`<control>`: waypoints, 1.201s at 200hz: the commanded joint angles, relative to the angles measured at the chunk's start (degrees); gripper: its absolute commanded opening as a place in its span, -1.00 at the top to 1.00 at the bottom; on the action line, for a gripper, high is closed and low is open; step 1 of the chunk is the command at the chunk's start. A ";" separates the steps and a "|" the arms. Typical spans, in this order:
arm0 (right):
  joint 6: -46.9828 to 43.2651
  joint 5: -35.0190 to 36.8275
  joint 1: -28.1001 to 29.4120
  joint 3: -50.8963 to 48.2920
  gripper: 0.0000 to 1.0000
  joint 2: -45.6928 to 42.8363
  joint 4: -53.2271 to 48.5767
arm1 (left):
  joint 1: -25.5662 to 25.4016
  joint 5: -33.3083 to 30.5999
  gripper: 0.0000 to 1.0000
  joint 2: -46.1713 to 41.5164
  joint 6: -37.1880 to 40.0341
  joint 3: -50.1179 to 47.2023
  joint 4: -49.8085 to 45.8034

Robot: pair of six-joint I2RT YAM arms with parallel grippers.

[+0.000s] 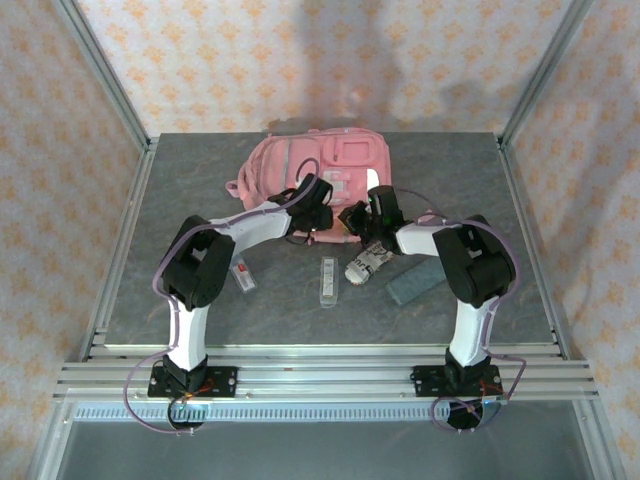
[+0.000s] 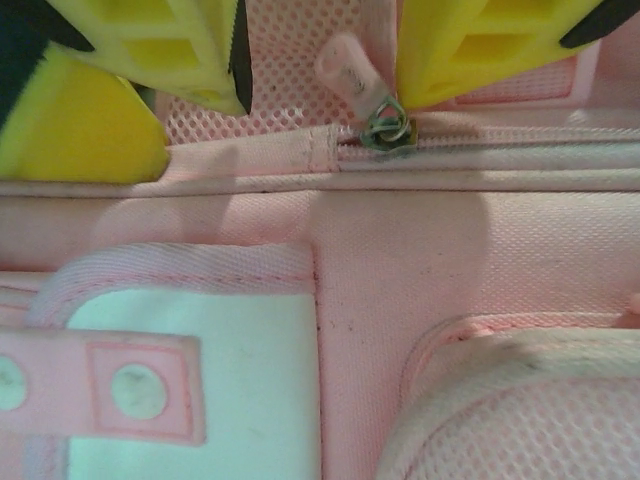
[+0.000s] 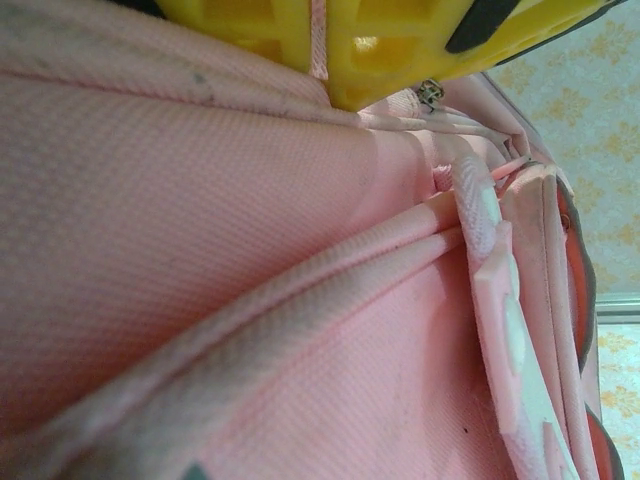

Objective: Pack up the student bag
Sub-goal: Unzip the student bag at the top-center of the table.

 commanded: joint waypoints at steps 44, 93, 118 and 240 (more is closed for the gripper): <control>0.53 2.07 -0.51 -0.77 0.86 1.53 1.37 | -0.69 -4.15 0.43 1.83 -3.49 -0.95 0.32; 0.43 2.85 -0.69 -1.30 0.87 1.29 1.05 | -0.61 -5.50 1.00 1.91 -2.13 0.48 -2.06; 0.10 3.90 -0.95 -1.12 0.87 1.19 -0.21 | -0.04 -6.39 1.00 -0.55 0.70 -0.20 -4.96; -0.46 8.46 -4.20 0.34 0.91 2.66 -5.67 | 7.93 -6.23 1.00 -14.14 6.91 -13.95 -7.67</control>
